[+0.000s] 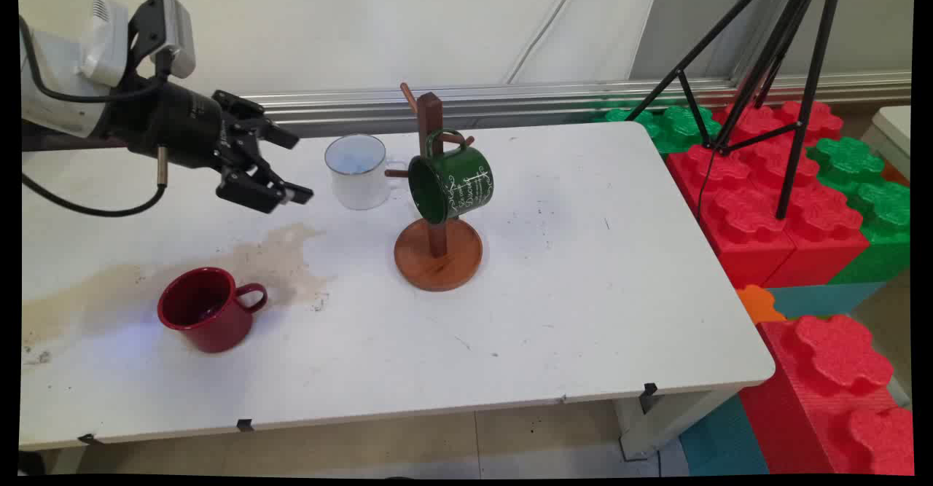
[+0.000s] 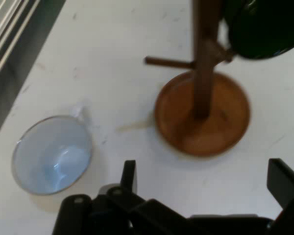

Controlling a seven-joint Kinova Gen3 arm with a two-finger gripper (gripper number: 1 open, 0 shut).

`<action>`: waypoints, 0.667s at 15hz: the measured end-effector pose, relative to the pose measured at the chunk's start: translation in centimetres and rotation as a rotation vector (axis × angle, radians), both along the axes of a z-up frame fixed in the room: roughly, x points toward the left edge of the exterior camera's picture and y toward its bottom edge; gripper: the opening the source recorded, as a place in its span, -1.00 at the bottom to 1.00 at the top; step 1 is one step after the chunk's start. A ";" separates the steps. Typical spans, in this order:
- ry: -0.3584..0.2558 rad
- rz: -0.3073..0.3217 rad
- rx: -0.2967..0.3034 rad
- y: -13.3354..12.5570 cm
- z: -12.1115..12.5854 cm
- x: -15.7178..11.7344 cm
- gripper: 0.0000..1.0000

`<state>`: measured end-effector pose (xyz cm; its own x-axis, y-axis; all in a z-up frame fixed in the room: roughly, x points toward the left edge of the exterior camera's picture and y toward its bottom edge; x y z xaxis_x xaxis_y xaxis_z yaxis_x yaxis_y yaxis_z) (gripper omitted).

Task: Pick up the green mug from the rack

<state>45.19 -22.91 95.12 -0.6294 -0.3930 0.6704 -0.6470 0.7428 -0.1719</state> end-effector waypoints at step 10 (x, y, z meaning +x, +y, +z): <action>0.149 -0.012 0.049 2.6 1.3 -4.9 1.00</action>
<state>40.30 -20.34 96.46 -0.5292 -0.4209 0.7367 -0.6539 0.7556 -0.0381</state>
